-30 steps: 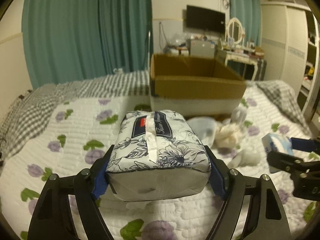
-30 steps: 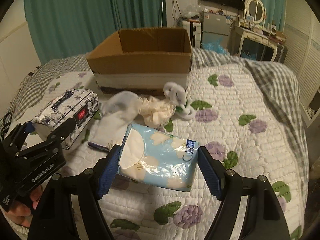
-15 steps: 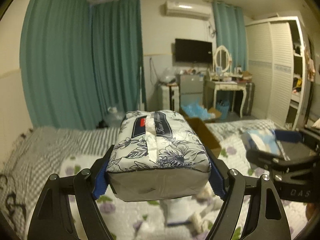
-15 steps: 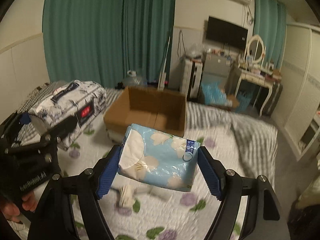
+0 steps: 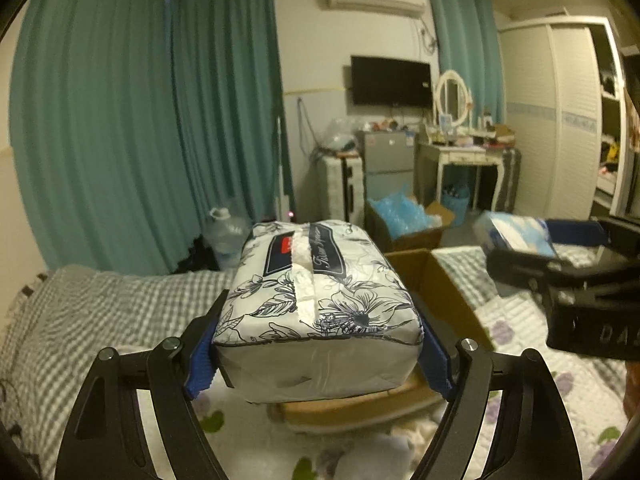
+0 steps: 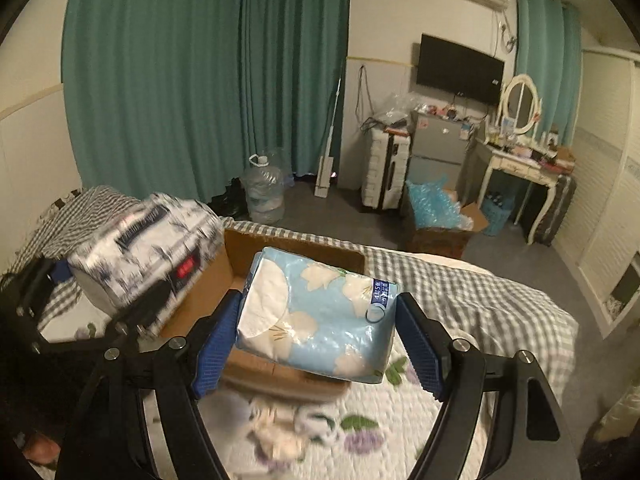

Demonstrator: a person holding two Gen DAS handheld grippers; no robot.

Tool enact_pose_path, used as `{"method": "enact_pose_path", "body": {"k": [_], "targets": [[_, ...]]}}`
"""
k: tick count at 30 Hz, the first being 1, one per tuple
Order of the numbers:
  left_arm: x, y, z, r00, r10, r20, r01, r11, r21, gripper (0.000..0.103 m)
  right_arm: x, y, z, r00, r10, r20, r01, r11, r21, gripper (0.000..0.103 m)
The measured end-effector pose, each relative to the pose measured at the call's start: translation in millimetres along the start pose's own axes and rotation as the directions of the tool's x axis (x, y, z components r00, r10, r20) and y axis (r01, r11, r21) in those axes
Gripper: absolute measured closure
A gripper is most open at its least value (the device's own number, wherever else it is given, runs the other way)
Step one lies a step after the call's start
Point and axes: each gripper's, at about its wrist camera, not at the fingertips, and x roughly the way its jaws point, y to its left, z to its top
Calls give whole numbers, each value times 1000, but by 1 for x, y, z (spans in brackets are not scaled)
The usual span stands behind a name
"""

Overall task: Organize soft objects
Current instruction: 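Carry both tissue packs over the cardboard box and open both grippers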

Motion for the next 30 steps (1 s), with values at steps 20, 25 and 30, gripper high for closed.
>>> {"method": "enact_pose_path", "body": {"k": [20, 25, 30], "targets": [[52, -5, -19, 998, -31, -60, 31, 1000, 2, 3, 93, -13, 1, 998, 32, -61, -28, 997, 70, 9], [10, -6, 1, 1000, 25, 1, -25, 999, 41, 3, 33, -13, 13, 1000, -20, -12, 20, 998, 58, 3], [-63, 6, 29, 993, 77, 84, -80, 996, 31, 0, -48, -10, 29, 996, -58, 74, 54, 997, 59, 0]]}}
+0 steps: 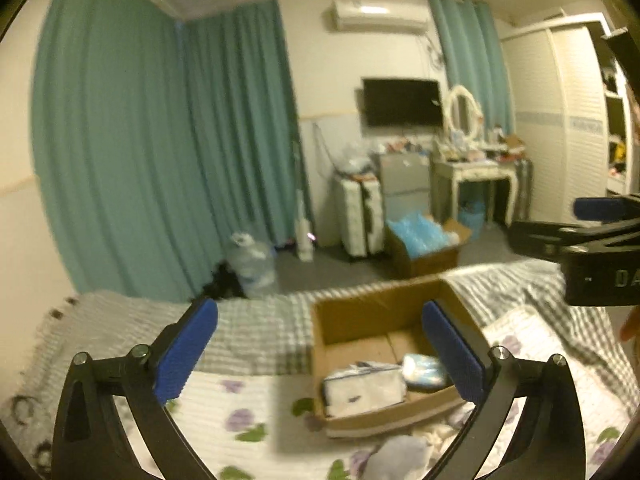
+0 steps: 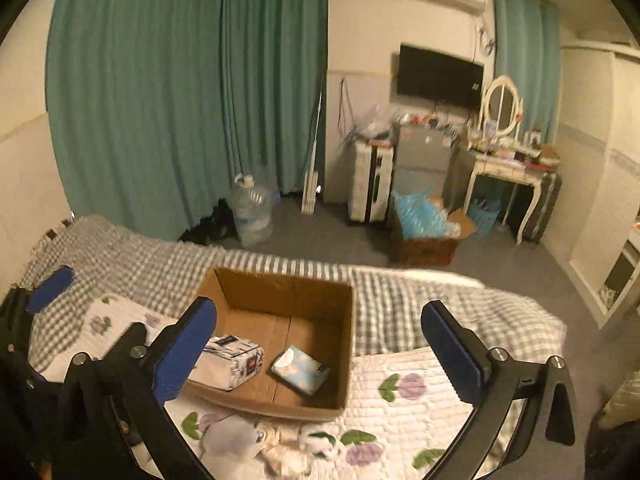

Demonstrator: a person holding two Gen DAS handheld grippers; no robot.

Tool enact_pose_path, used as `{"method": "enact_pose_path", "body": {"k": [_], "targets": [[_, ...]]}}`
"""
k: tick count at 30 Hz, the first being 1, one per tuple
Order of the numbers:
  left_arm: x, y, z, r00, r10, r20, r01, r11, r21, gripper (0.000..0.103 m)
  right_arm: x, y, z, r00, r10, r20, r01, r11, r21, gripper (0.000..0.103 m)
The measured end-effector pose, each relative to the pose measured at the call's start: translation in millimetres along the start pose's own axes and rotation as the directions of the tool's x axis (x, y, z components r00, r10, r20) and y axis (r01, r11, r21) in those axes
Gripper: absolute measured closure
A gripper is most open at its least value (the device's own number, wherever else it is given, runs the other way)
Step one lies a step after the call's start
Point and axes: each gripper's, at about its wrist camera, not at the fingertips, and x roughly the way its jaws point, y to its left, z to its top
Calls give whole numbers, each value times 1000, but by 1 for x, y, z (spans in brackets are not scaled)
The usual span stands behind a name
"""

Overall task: Organize soft objects
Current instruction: 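Carry both tissue packs over the cardboard box and open both grippers, then withdraw both grippers from the box toward the items on the bed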

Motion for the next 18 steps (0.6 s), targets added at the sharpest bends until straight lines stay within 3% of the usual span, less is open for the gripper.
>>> {"method": "enact_pose_path", "body": {"k": [7, 11, 18], "targets": [[-95, 30, 34, 995, 26, 95, -22, 999, -44, 0, -117, 15, 12, 994, -31, 108, 35, 999, -27, 0], [-132, 43, 31, 994, 12, 110, -5, 998, -65, 0, -162, 27, 5, 991, -42, 128, 48, 998, -42, 0], [-161, 53, 8, 996, -17, 82, 23, 996, -83, 0, -195, 49, -34, 993, -46, 107, 53, 996, -71, 0]]}}
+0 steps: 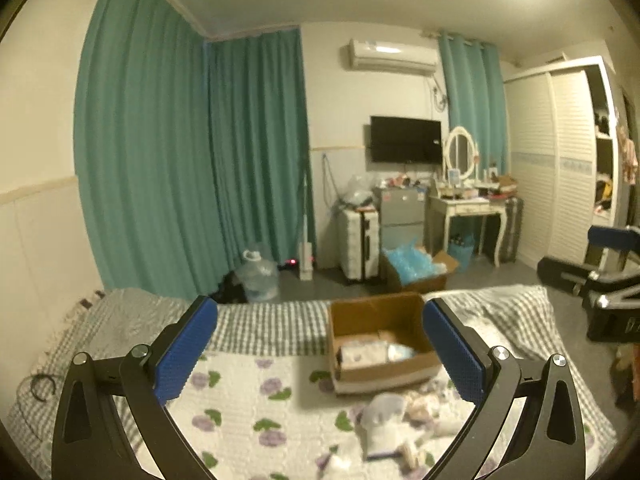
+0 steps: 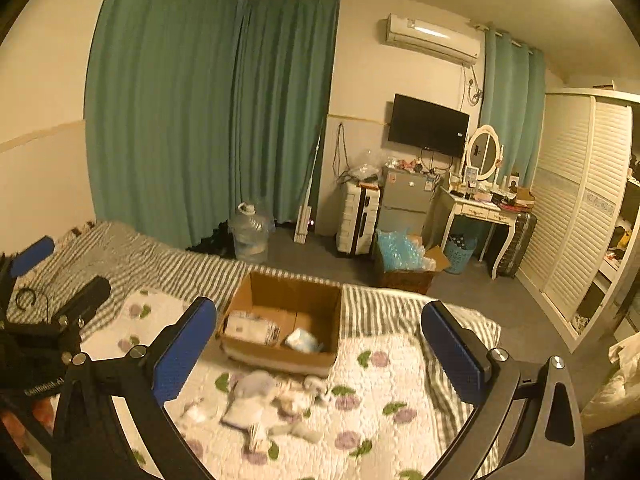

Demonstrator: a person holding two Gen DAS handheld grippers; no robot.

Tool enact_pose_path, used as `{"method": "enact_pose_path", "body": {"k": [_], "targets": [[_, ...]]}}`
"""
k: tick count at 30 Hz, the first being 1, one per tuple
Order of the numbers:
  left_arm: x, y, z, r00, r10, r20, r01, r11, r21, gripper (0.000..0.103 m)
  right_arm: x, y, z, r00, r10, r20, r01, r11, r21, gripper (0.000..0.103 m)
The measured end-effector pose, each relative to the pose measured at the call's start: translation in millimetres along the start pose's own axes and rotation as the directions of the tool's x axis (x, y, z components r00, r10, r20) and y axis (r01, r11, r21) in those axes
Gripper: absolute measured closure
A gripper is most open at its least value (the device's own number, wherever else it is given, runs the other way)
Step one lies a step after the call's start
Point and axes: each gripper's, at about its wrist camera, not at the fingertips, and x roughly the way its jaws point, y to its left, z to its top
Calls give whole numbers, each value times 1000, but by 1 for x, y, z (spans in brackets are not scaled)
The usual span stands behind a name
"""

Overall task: Organize soft objects
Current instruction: 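Withdraw both grippers from the box toward the items on the bed, then grasp the white cloth with the left gripper while the right grasps the folded white bundle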

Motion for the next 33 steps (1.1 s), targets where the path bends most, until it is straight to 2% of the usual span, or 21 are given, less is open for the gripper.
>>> {"method": "enact_pose_path", "body": {"k": [6, 12, 16, 18, 24, 30, 33], "targets": [[7, 1, -38, 998, -15, -58, 16, 1000, 24, 0, 18, 14, -55, 996, 28, -83, -29, 1000, -11, 0], [39, -3, -89, 986, -14, -164, 21, 999, 43, 0, 74, 19, -116, 979, 32, -201, -28, 999, 22, 0], [66, -2, -127, 973, -17, -232, 24, 999, 27, 0, 119, 20, -153, 959, 19, -283, -18, 1000, 5, 0], [84, -4, -148, 965, 17, -262, -7, 999, 38, 0, 141, 23, -172, 944, 13, -328, -18, 1000, -11, 0], [119, 0, -193, 939, 8, -344, -7, 1000, 3, 0, 187, 32, -214, 899, 77, -431, -78, 997, 14, 0], [140, 1, -228, 916, -18, -400, 26, 1000, 14, 0, 215, 49, -238, 861, 118, -495, -131, 991, 9, 0], [147, -1, -243, 903, -11, -429, 35, 998, 48, 0, 222, 55, -246, 845, 135, -518, -150, 989, 12, 0]]}}
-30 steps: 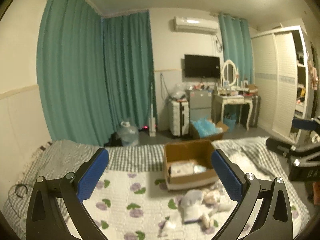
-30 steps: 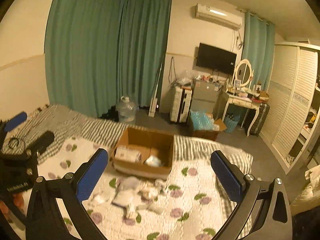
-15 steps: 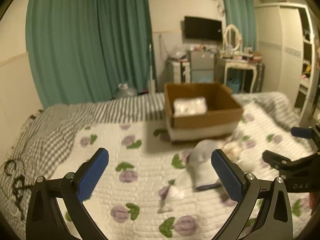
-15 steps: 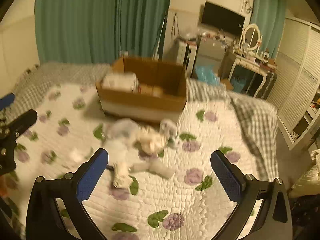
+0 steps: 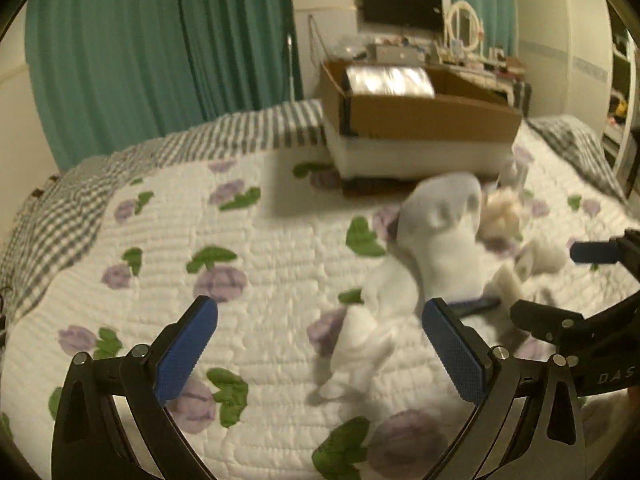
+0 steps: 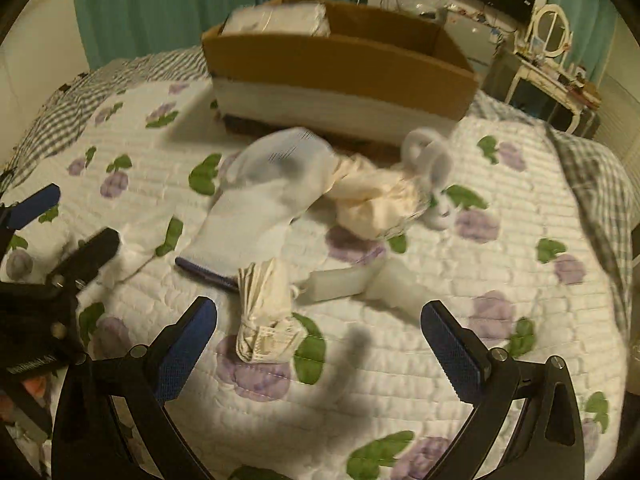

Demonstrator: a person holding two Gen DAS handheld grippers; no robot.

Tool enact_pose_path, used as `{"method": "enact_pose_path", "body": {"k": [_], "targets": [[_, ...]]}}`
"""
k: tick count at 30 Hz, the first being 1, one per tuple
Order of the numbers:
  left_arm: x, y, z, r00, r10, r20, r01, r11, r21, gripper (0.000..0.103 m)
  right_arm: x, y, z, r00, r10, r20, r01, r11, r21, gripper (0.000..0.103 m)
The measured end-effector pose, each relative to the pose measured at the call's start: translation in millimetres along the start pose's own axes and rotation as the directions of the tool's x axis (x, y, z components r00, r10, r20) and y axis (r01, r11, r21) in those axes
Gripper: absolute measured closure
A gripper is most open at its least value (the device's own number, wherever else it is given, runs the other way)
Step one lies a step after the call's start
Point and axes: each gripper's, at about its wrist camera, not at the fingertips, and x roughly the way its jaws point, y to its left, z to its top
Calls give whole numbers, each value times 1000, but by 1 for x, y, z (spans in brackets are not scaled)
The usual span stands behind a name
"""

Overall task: Organize soft objects
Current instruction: 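Grasp the white cloth with the left gripper while the right grasps the folded white bundle, then lift both items into the cardboard box and open both grippers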

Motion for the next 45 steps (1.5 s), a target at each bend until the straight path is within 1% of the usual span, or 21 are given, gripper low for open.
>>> {"method": "enact_pose_path", "body": {"k": [2, 4, 5, 6, 7, 8, 10, 11, 12, 13, 15, 16, 17, 19, 25, 26, 29, 34, 38, 42, 45], "targets": [[7, 0, -5, 1000, -17, -25, 17, 1000, -1, 1, 6, 4, -3, 1000, 14, -16, -14, 1000, -10, 3], [13, 0, -7, 999, -23, -48, 23, 1000, -6, 1, 11, 8, -5, 999, 31, -37, -32, 999, -17, 12], [16, -1, -8, 998, -22, -59, 22, 1000, -4, 2, 14, 10, -6, 998, 41, -48, -42, 999, -21, 14], [18, -1, -9, 997, -23, -67, 23, 1000, -2, 6, 16, 12, -7, 997, 48, -57, -50, 998, -25, 21], [20, -2, -9, 997, -30, -73, 30, 1000, 1, 17, 18, 13, -8, 996, 55, -65, -57, 998, -28, 28], [22, -3, -11, 995, -48, -86, 48, 999, 6, 25, 20, 14, -8, 996, 58, -69, -60, 998, -30, 33], [26, -4, -13, 992, -70, -106, 70, 998, 5, 27, 20, 15, -9, 995, 64, -71, -67, 997, -32, 44], [26, -4, -13, 991, -81, -110, 81, 997, 2, 34, 19, 15, -9, 995, 66, -70, -68, 997, -33, 47], [25, -4, -13, 989, -95, -109, 96, 995, 0, 41, 18, 15, -9, 995, 66, -68, -69, 997, -34, 55], [25, -4, -13, 988, -108, -108, 109, 994, -2, 52, 17, 15, -9, 995, 67, -67, -69, 997, -35, 62], [23, -5, -12, 984, -135, -115, 135, 991, -6, 53, 13, 14, -9, 996, 71, -62, -73, 997, -33, 69], [22, -5, -12, 983, -141, -115, 141, 990, -6, 54, 11, 14, -9, 996, 73, -59, -75, 997, -31, 69], [20, -6, -13, 984, -141, -110, 141, 990, -2, 57, 9, 14, -10, 995, 76, -58, -78, 996, -30, 70], [15, -7, -12, 985, -142, -98, 143, 990, 9, 68, 6, 13, -11, 995, 85, -56, -87, 996, -28, 71], [4, -11, -11, 983, -157, -91, 160, 987, 27, 69, -13, 15, -11, 995, 93, -24, -94, 995, -27, 71], [3, -11, -10, 983, -158, -92, 162, 986, 28, 73, -16, 14, -11, 995, 94, -17, -94, 995, -28, 71], [1, -13, -11, 980, -171, -103, 174, 984, 28, 73, -25, 14, -11, 995, 95, -1, -95, 995, -25, 71], [-16, -14, 0, 982, -178, -62, 180, 983, 24, 73, -41, 10, -7, 995, 96, 30, -95, 995, -23, 71], [-43, -16, 33, 987, -161, 27, 160, 986, 40, 73, -63, 3, 8, 992, 96, 82, -94, 995, -25, 71], [-65, -22, 74, 978, -176, 110, 169, 983, 67, 72, -90, -9, 38, 986, 77, 147, -73, 997, -33, 71], [-72, -28, 108, 973, -177, 150, 168, 983, 74, 72, -110, -21, 67, 979, 58, 196, -52, 998, -37, 71]]}}
